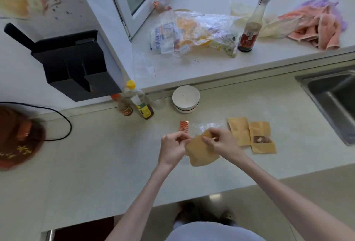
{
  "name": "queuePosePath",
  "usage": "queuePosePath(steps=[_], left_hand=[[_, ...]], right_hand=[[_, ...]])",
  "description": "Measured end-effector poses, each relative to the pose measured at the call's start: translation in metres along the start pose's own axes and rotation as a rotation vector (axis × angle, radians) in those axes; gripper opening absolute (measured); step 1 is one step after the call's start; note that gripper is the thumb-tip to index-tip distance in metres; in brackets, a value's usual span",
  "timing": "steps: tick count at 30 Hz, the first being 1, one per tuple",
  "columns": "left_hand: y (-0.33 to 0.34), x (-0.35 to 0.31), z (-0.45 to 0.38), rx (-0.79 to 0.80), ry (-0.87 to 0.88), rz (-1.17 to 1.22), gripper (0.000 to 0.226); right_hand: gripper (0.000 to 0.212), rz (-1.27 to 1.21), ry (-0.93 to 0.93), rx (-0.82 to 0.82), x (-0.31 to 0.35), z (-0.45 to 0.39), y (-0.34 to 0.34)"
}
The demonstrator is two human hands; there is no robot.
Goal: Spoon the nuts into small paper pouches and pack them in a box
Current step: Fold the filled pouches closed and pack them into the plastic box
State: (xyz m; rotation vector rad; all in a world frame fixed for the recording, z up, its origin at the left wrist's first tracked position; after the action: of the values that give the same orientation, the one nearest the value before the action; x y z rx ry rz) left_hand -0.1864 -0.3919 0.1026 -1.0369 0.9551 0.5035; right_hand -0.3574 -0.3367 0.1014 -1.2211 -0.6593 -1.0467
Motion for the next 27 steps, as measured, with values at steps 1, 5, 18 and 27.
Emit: queuePosePath(steps=[1,5,18,27], left_hand=[[0.0,0.01,-0.004,-0.008,-0.047,0.048,0.009],[0.012,0.046,-0.014,0.017,-0.263,0.328,0.006],[0.076,0.066,-0.018,0.252,-0.473,0.542,0.013],[0.13,0.051,-0.037,0.409,-0.583,0.5,0.022]], right_hand=[[0.005,-0.031,0.035,0.046,-0.007,-0.002,0.007],[0.04,-0.062,0.195,0.198,-0.038,-0.003,0.028],[0.038,-0.241,0.474,0.176,-0.111,0.042,0.002],[0.04,-0.41,0.663,-0.373,-0.215,0.066,-0.119]])
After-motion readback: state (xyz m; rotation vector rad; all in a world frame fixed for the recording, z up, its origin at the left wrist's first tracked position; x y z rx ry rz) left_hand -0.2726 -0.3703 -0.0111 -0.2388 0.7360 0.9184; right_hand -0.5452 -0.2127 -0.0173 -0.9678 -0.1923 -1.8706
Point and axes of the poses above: each hand's wrist, its own z-axis away from the middle knuckle, its own y-axis out of the palm, x = y × z, the point moved 5 cm from there along -z, towards the middle knuckle, and after that the axes turned 6 degrees about x, right-handed, at the moved point
